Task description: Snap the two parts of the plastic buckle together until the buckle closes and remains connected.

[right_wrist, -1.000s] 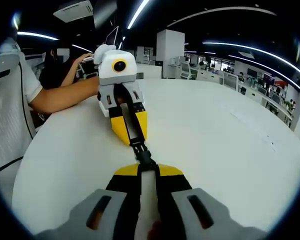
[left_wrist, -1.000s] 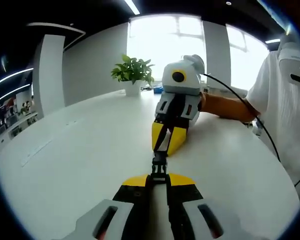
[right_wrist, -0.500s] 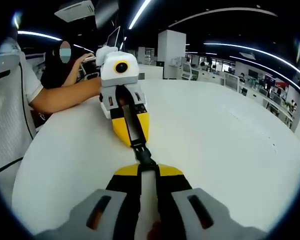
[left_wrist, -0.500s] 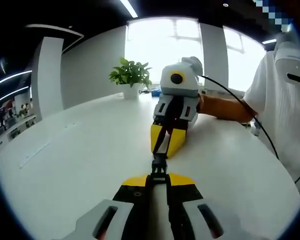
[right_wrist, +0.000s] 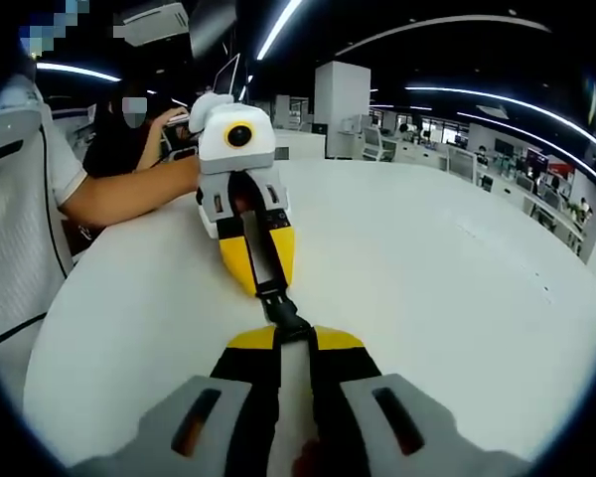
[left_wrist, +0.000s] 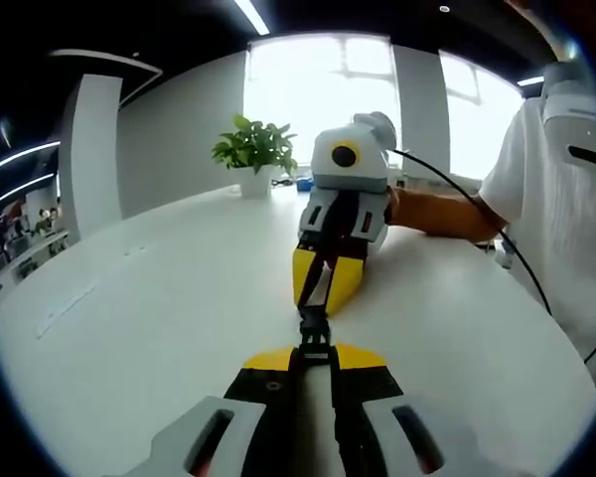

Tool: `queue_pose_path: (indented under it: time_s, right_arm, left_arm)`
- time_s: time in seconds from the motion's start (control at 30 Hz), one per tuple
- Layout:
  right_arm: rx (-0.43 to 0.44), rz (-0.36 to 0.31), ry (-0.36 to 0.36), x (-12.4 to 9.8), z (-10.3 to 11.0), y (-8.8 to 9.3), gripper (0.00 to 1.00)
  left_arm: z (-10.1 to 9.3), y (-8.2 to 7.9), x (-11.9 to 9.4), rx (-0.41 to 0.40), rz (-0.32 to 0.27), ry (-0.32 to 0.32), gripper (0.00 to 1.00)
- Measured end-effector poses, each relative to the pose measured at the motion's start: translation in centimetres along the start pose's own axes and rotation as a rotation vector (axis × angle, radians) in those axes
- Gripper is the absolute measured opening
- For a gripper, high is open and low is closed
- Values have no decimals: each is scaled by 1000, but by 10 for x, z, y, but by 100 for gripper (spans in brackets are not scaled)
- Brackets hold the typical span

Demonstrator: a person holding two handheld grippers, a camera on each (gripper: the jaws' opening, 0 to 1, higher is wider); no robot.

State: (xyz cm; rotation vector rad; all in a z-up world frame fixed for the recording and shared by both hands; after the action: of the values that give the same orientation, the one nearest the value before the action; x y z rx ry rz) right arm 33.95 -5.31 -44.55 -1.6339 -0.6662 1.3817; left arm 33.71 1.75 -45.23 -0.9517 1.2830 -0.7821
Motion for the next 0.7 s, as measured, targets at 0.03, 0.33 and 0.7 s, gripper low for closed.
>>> queue_pose_path:
  time_s: [0.03,0.33,0.7]
  right_arm:
    - [-1,0,-2,0,0,0,11]
    - [-1,-4,-27,0,0,0,11]
    - [3,-17,-81,1,3,0,11]
  left_arm:
    - [0,0,0,2,-1,1,12]
    - [-2,0,0,9,-8,18,12]
    - [-6,0,1,17,-19,46,12]
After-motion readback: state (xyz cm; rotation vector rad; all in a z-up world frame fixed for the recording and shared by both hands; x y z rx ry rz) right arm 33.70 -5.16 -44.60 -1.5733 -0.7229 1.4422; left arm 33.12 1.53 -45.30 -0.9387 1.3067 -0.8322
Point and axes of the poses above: the point that each gripper's makers call its tool centre point, and the gripper's own axes: x roughly forward along the fingers, z roughly to its left, y roughly out of its underside, the point moved 2 cm from there along -x, roughly backward along the fingers, and after that the axes turned 4 degrees about x, right-handed, at the moved point
